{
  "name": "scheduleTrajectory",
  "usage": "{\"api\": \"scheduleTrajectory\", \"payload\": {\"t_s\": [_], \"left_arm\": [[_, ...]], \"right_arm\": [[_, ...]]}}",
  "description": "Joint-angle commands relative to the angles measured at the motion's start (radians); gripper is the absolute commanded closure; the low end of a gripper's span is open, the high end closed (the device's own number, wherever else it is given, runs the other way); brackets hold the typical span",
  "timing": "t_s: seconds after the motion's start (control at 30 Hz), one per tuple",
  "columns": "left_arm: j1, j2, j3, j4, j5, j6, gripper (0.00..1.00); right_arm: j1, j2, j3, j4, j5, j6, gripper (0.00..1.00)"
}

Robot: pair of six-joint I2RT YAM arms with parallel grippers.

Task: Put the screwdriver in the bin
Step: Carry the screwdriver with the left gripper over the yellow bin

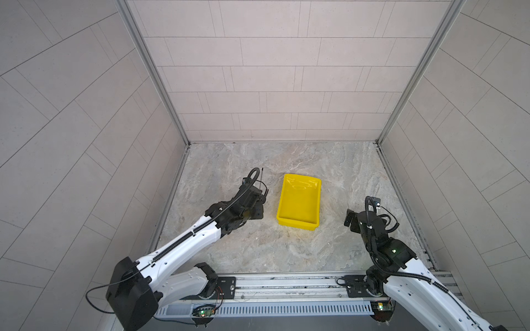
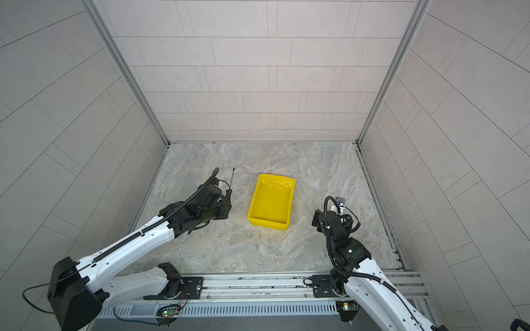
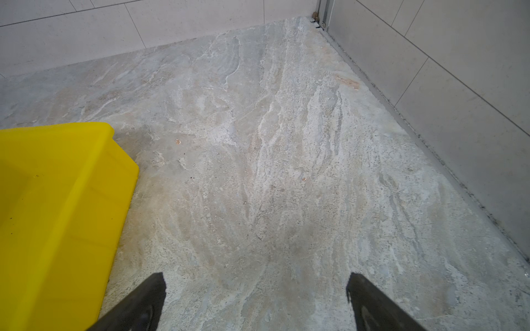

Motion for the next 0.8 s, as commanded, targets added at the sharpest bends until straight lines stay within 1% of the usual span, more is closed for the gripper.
{"api": "scheduleTrajectory", "payload": {"t_s": [0.0,0.1,0.23,0.4,0.47,0.6,0.77], "left_arm": [[-0.049,0.024,0.054,-0.001,-0.025,-0.004,0.81],[-0.090,0.086,0.089,0.039,-0.023,-0.004,0.81],[-0.137,0.196,0.161,0.049,-0.031,-0.009,0.81],[-0.213,0.324,0.246,0.046,-0.073,0.002,0.81],[-0.235,0.380,0.262,0.058,-0.081,0.026,0.81],[-0.252,0.489,0.297,0.058,-0.112,0.064,0.82],[-0.259,0.584,0.337,0.046,-0.098,0.077,0.83]], "right_arm": [[0.004,-0.007,-0.008,-0.022,0.014,0.019,0.01],[0.004,-0.016,-0.007,-0.026,0.016,0.018,0.01],[0.003,-0.040,-0.013,-0.032,0.017,0.020,0.01],[0.003,-0.051,-0.020,-0.023,0.011,0.016,0.01],[0.004,-0.048,-0.018,-0.026,0.014,0.017,0.01],[0.003,-0.044,-0.016,-0.024,0.015,0.016,0.01],[0.003,-0.040,-0.018,-0.016,0.015,0.014,0.01]]}}
